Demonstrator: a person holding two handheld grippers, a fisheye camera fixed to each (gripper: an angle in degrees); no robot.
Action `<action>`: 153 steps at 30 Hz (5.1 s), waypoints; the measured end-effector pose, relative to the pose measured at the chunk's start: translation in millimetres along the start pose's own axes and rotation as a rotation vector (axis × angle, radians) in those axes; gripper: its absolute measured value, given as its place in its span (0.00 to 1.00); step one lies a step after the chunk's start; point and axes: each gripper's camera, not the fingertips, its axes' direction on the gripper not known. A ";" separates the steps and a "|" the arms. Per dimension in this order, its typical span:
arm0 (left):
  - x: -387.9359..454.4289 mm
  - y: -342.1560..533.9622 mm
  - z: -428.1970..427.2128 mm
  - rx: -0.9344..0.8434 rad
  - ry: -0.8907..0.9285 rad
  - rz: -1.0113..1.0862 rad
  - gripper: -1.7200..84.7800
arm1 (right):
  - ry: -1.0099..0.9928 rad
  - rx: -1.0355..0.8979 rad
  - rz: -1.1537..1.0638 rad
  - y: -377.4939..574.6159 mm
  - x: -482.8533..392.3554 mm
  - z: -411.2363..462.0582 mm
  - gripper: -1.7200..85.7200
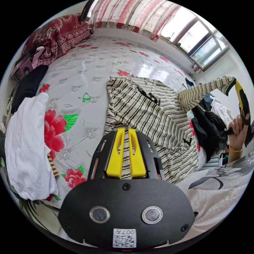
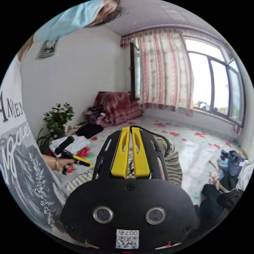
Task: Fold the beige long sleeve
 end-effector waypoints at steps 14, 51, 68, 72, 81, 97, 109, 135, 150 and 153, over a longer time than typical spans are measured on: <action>30.0 0.5 31.2 -0.083 0.150 0.194 0.14 | 0.113 -0.543 -0.025 74.2 68.0 149.6 0.07; 175.7 36.2 83.5 -0.357 0.143 0.719 0.12 | 0.179 -0.722 0.375 148.5 356.5 125.0 0.08; 82.5 99.2 44.3 -0.413 -0.083 -0.028 0.13 | 0.113 -0.885 0.719 271.7 306.7 1.6 0.14; 101.1 102.8 61.4 -0.487 -0.075 0.013 0.12 | 0.043 -0.941 0.792 296.2 312.7 -4.3 0.12; 108.0 69.5 75.8 -0.582 0.044 0.165 0.01 | -0.158 -1.070 0.572 276.4 329.1 4.9 0.02; -78.3 -278.9 76.5 -0.010 0.273 -0.421 0.06 | -0.073 -0.447 0.764 63.3 637.1 38.2 0.04; -99.9 -158.2 94.9 -0.010 0.136 -0.454 0.09 | 0.034 -0.348 1.161 267.8 598.4 -22.3 0.10; -128.1 -91.4 103.4 -0.060 0.309 -0.515 0.05 | -0.158 0.016 1.351 314.7 564.0 -77.3 0.02; -166.5 -27.3 72.6 0.022 0.456 -0.533 0.14 | -0.537 -0.706 0.126 106.1 179.1 256.5 0.04; -173.7 -17.6 75.5 0.015 0.504 -0.534 0.15 | -0.563 -0.742 0.205 135.4 188.9 261.8 0.06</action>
